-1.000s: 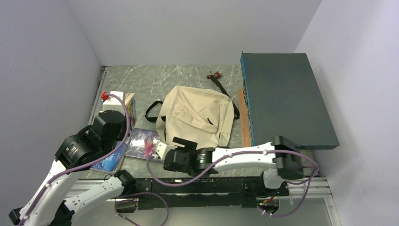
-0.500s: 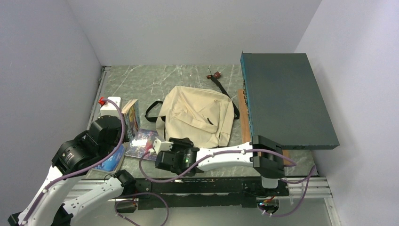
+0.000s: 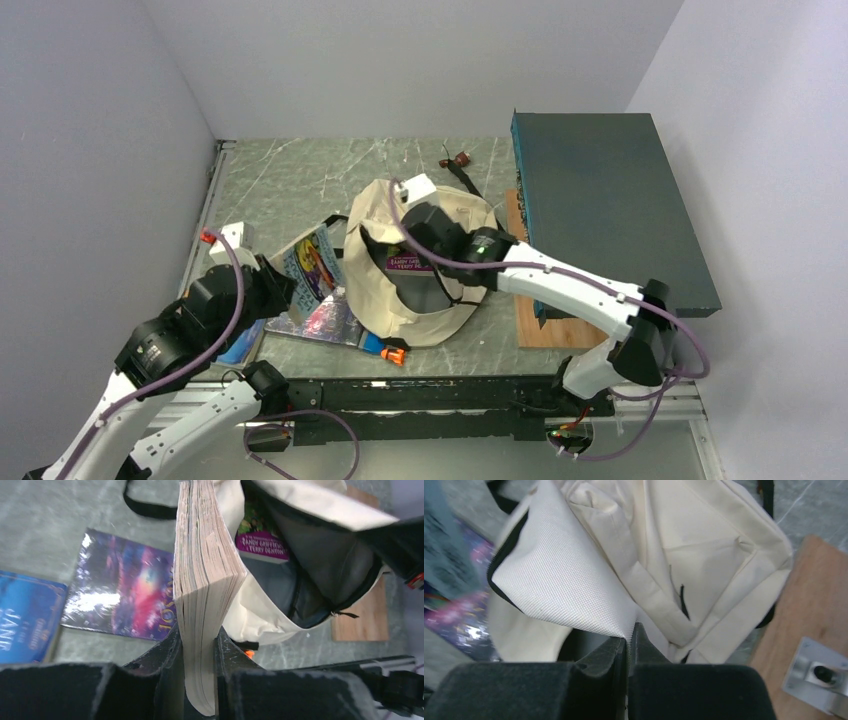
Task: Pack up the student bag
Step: Place the book in the student bag.
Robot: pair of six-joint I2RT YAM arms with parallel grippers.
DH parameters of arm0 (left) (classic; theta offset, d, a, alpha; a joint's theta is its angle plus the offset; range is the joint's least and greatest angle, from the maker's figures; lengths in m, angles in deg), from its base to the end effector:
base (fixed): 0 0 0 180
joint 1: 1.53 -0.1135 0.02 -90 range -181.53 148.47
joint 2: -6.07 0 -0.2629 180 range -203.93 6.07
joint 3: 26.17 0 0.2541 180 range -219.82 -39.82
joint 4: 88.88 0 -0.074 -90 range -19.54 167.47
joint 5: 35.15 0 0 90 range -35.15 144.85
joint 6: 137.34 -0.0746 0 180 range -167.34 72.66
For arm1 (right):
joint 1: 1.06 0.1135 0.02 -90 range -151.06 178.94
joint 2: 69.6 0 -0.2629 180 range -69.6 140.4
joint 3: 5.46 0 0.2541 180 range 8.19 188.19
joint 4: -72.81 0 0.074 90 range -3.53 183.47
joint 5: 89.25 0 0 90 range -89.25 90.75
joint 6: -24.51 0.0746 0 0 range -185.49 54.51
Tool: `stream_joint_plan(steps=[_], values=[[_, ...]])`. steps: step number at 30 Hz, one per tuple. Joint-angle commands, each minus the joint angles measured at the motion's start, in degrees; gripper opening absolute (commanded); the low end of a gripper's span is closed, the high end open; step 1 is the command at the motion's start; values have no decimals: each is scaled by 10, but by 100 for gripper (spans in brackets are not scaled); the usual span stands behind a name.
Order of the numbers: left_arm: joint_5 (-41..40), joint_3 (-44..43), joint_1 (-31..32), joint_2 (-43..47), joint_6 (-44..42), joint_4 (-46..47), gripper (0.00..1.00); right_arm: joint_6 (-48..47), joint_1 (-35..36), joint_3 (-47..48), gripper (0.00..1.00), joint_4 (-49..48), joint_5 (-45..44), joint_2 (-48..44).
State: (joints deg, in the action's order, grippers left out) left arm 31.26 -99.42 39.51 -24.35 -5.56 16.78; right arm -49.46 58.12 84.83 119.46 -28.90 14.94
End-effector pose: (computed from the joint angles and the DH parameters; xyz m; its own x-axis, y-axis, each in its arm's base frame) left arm 0.0958 -0.0438 0.3450 -0.5234 -0.3539 -0.7751 -0.0058 0.9111 -0.4121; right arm 0.2124 0.2840 0.3098 -0.4756 -0.3288 -0.8159 -0.4406 0.8918 -0.1026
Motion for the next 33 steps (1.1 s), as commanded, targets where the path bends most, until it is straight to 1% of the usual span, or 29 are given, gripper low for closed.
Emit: stream_joint_plan(steps=[1, 4, 6, 9, 12, 14, 17, 19, 21, 22, 24, 26, 29, 31, 33], values=[[56, 31, -2, 39, 101, 107, 0, 104, -43, 4, 0, -62, 94, -51], [74, 8, -2, 38, 115, 112, 0, 120, -57, 17, 0, -66, 107, -62], [112, 4, -2, 32, 137, 131, 0, 126, -58, 29, 0, -62, 105, -63], [183, 60, -2, 30, 191, 205, 0, 123, -58, 35, 0, -74, 114, -63], [225, 128, -2, 34, 257, 290, 0, 122, -58, 48, 0, -73, 110, -57], [225, 158, -2, 32, 294, 326, 0, 125, -58, 55, 0, -72, 112, -54], [205, 193, -2, 29, 343, 346, 0, 134, -58, 51, 0, -84, 126, -59], [185, 223, -2, 39, 377, 371, 0, 136, -58, 40, 0, -98, 131, -61], [169, 252, -2, 55, 413, 400, 0, 136, -58, 49, 0, -90, 127, -53], [159, 260, -2, 61, 421, 407, 0, 137, -58, 56, 0, -81, 125, -50], [143, 262, -2, 60, 446, 390, 0, 141, -58, 61, 0, -76, 124, -48], [150, 271, -2, 47, 473, 398, 0, 148, -58, 57, 0, -84, 133, -50], [171, 321, -2, 19, 526, 478, 0, 150, -58, 51, 0, -98, 147, -50], [165, 361, -2, 3, 554, 566, 0, 149, -58, 55, 0, -95, 154, -43], [149, 376, -2, -21, 560, 617, 0, 151, -58, 61, 0, -88, 158, -40]])
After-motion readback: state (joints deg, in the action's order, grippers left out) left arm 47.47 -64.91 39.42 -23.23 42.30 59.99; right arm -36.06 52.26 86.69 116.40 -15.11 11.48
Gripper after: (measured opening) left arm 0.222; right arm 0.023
